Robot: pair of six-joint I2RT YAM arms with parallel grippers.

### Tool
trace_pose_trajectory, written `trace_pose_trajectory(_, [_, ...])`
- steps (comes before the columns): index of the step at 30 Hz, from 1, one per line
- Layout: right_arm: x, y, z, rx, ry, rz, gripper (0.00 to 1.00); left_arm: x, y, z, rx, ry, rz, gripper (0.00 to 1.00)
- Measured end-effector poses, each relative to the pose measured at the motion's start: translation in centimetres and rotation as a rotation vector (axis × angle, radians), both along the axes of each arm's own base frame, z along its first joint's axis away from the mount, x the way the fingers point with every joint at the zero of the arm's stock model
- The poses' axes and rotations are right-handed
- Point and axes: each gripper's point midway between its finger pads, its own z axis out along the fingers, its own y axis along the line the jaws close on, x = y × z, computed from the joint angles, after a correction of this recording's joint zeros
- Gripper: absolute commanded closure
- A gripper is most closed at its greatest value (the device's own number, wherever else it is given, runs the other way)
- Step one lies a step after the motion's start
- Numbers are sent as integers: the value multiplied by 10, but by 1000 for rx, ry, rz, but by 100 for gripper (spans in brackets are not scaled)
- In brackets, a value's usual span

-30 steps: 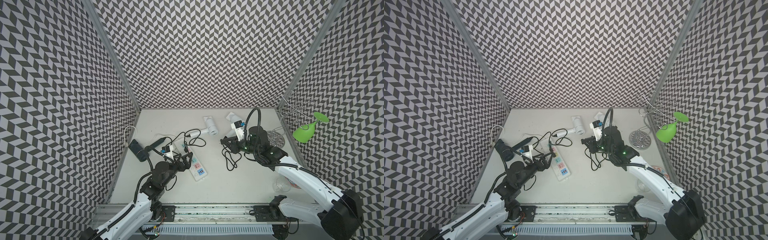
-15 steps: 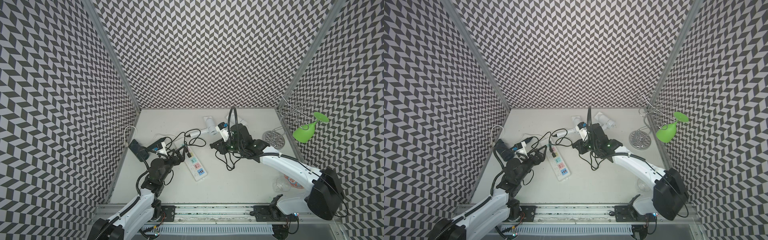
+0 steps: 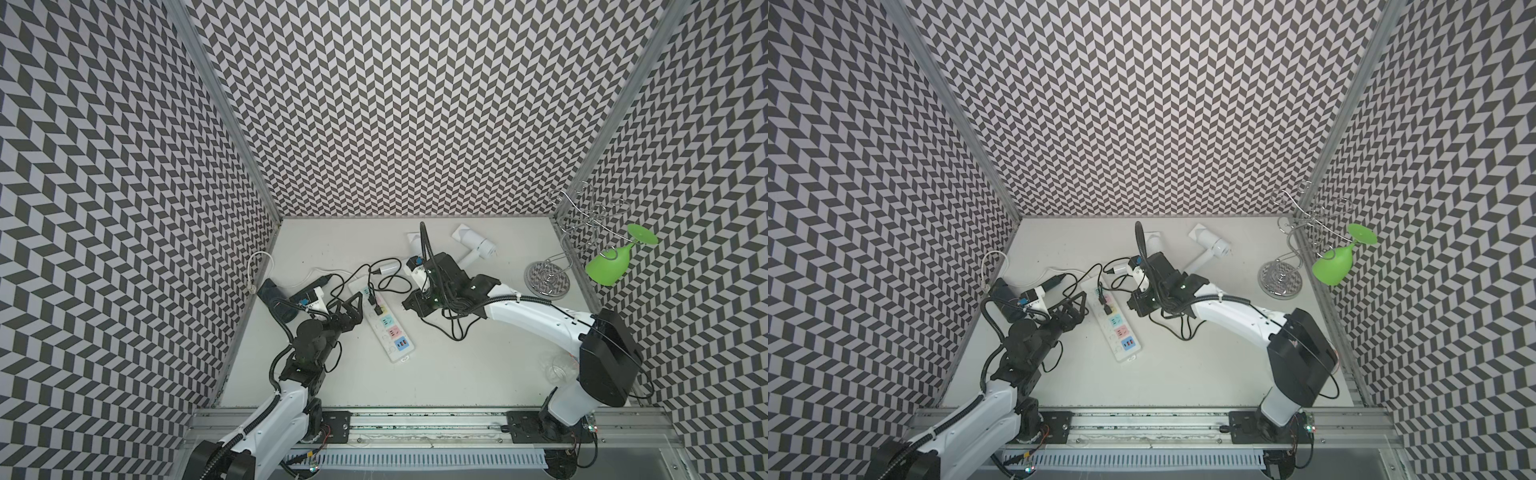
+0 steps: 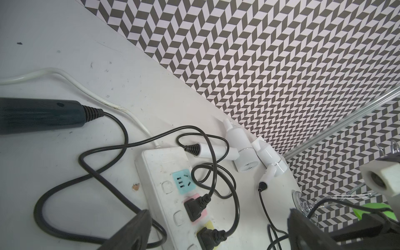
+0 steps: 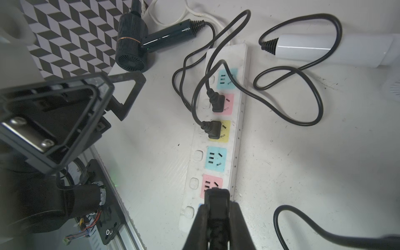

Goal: Charge the blow dryers
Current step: Insert the plug into the socket.

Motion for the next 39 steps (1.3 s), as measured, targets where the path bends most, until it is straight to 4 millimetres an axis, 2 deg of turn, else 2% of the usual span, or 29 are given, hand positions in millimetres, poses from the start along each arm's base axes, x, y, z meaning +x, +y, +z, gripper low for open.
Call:
trace_pose_trajectory(8, [-6, 13, -12, -43, 8, 23, 100, 2, 16, -13, -30, 43, 34, 1])
trace_pose_trajectory(21, [-11, 38, -25, -93, 9, 55, 100, 1, 28, -12, -66, 36, 61, 1])
trace_pose_trajectory(30, [-13, 45, -45, -156, 26, 59, 100, -1, 39, -19, -95, 55, 86, 1])
trace_pose_trajectory(39, [-11, 55, -52, -195, 14, 59, 100, -2, 41, -20, -102, 58, 83, 1])
